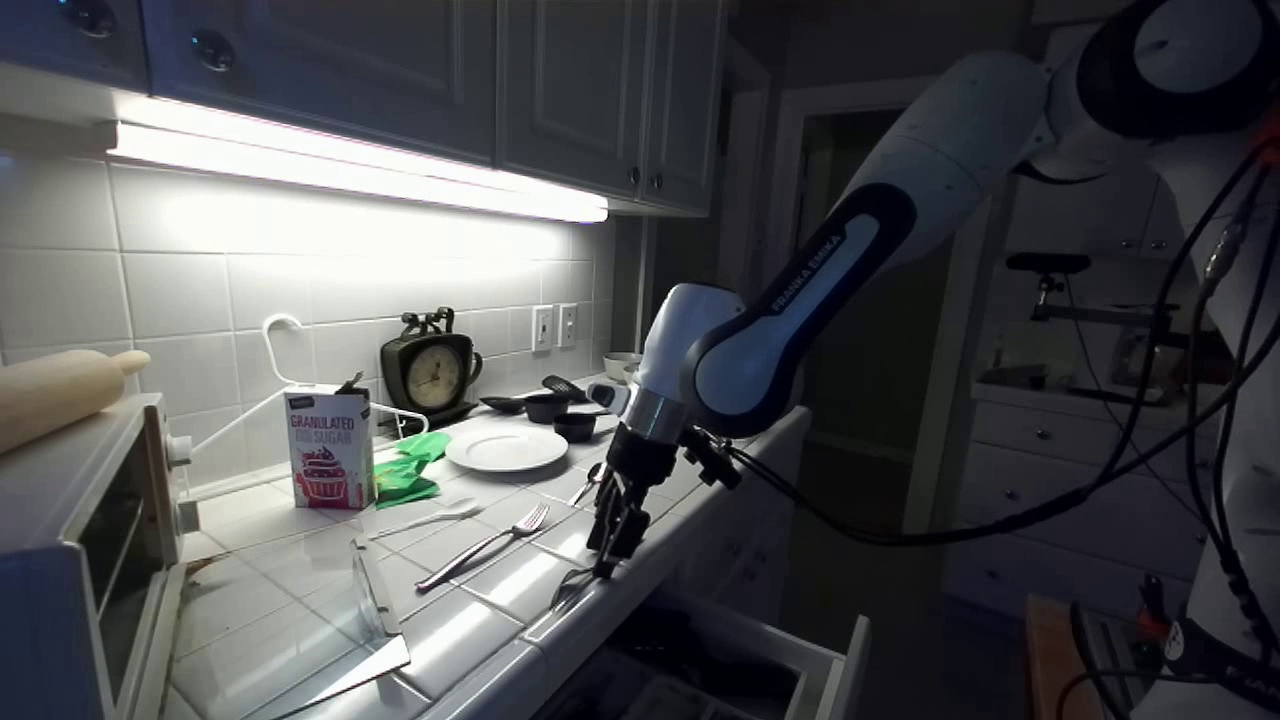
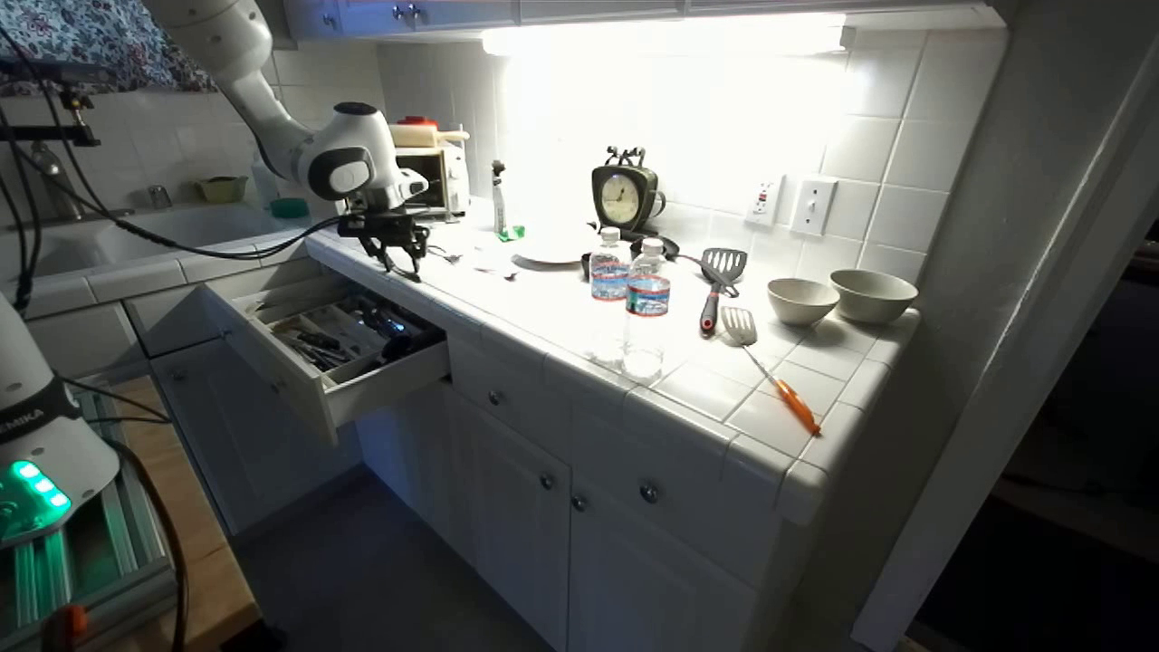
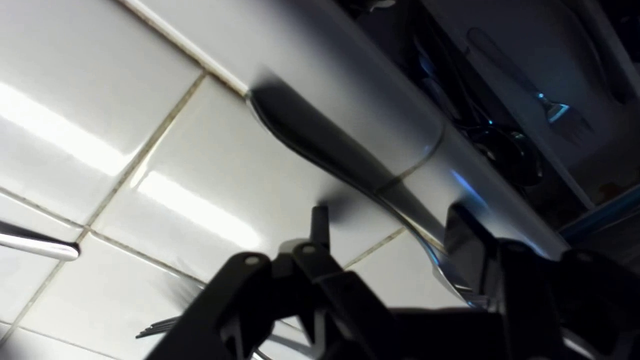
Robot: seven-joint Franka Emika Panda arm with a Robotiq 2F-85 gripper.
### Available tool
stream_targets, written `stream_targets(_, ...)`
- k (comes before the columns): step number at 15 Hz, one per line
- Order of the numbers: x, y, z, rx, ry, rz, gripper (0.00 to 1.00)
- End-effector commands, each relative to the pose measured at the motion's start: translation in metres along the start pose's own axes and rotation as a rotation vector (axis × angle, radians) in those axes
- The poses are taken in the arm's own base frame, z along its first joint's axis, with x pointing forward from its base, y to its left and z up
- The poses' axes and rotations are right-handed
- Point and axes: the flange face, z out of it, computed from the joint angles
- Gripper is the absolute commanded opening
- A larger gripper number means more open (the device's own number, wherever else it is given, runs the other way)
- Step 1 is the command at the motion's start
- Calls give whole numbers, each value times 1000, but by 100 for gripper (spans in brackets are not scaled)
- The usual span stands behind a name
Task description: Move the forks closer to each other
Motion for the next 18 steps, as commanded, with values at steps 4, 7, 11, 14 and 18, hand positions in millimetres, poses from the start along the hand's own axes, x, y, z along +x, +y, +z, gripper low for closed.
stream_targets(4,1,-2,6,-17,14,-32,11)
stream_targets(7,3,4,1,-46,33,9,0)
stream_targets(11,7,23,-10,-98,77,61,1)
stream_targets(14,15,33,-16,-114,96,36,1)
stream_targets(18,18,28,-21,-111,95,4,4)
